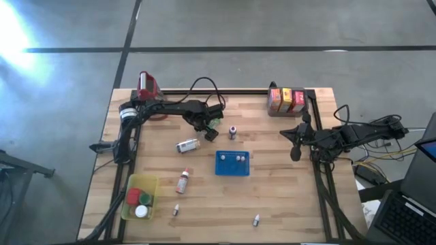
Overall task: Pick & Place Kitchen Items
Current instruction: Put the green cereal box into the black bin
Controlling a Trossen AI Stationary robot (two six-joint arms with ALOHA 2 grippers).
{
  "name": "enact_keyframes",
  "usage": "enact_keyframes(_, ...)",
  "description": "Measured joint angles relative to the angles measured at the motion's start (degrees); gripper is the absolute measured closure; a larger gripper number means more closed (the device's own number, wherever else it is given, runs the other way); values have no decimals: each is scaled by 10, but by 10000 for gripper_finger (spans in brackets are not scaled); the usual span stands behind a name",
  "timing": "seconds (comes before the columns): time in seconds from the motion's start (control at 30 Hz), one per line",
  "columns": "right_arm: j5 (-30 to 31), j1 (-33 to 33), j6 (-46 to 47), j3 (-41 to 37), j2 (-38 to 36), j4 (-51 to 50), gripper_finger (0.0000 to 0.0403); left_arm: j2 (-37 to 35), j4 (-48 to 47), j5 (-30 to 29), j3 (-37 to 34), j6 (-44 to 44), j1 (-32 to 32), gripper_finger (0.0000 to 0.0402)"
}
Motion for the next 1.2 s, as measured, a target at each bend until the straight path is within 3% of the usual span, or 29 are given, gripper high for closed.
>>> enact_keyframes(0.47, 0, 0, 0, 0, 0, 0, 394, 0, 16, -5, 0, -2, 4, 4)
enact_keyframes(1.0, 0, 0, 0, 0, 0, 0, 394, 0, 13, -3, 0, 10, 7, 37)
enact_keyframes(1.2, 0, 0, 0, 0, 0, 0, 394, 0, 16, 6, 0, 51, 6, 37)
